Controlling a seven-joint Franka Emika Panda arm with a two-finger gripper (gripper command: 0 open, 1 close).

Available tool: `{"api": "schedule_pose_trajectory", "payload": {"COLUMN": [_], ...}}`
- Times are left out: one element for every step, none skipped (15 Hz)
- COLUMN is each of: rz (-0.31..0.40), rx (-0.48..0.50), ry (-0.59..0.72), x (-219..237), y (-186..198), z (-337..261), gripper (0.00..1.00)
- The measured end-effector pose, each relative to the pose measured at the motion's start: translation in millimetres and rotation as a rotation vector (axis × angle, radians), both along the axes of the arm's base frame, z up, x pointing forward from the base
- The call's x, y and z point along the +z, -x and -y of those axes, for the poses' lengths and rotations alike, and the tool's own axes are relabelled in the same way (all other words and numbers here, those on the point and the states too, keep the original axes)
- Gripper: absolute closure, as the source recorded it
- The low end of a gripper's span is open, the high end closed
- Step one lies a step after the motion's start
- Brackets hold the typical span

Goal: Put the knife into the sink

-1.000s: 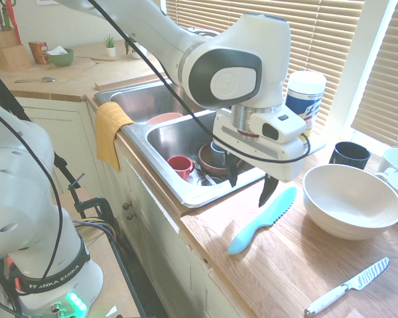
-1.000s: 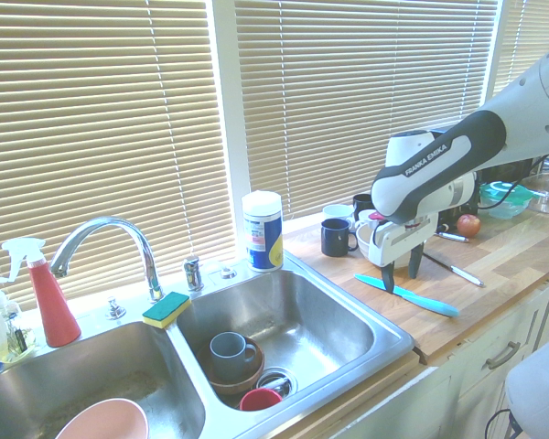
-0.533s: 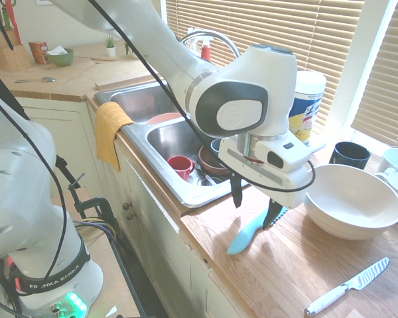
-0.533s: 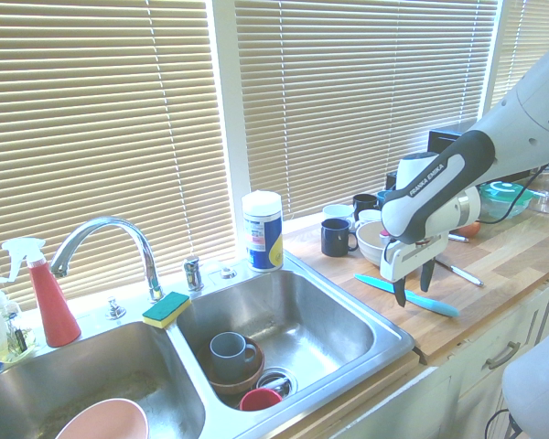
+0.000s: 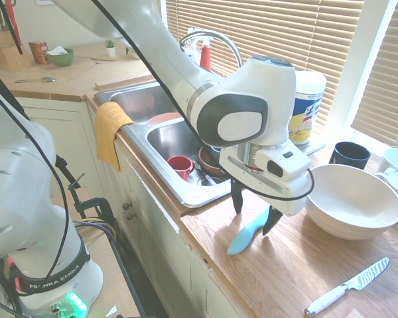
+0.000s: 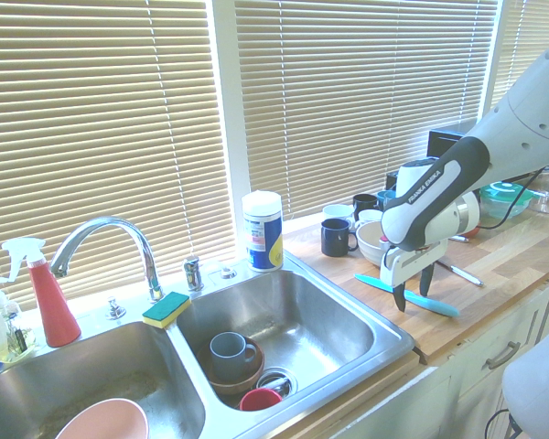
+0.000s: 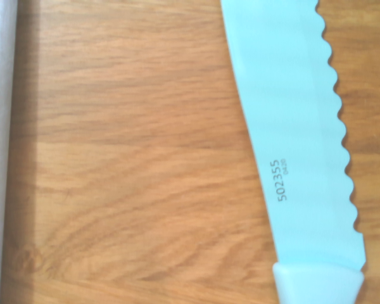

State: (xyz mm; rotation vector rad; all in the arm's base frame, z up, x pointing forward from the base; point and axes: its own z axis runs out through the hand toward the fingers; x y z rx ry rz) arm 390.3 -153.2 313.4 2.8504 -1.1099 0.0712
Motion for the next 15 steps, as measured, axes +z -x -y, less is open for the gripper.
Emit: {"api": "schedule_pose_trajectory", "payload": {"rz": [0.007, 0.017, 0.033, 0.053, 0.078, 0.093, 0.105, 0.114, 0.120, 0.124, 0.126, 0.127, 0.127, 0.128, 0.129], "rx": [-0.001, 0.000, 0.008, 0.025, 0.049, 0.067, 0.076, 0.080, 0.080, 0.080, 0.079, 0.079, 0.079, 0.079, 0.079], "ry": [-0.001, -0.004, -0.012, -0.017, -0.021, -0.026, -0.032, -0.033, -0.034, -0.036, -0.039, -0.040, -0.040, -0.040, -0.040], "x": [0.1, 0.1, -0.1, -0.5, -0.8, -1.7, -2.2, -2.4, -2.9, -2.9, -3.1, -3.1, -3.3, -3.5, -3.5], "y": [-0.3, -0.4, -0.2, 0.2, 0.8, 3.1, 6.1, 8.2, 9.5, 10.5, 10.9, 11.5, 12.0, 12.6, 12.8], "z": [0.1, 0.4, 1.5, 1.7, 0.7, -0.2, -1.2, -2.3, -3.5, -4.5, -5.5, -5.8, -6.1, -6.4, -6.6], "gripper": [1.00, 1.00, 1.00, 1.00, 1.00, 1.00, 1.00, 1.00, 1.00, 1.00, 1.00, 1.00, 1.00, 1.00, 1.00]}}
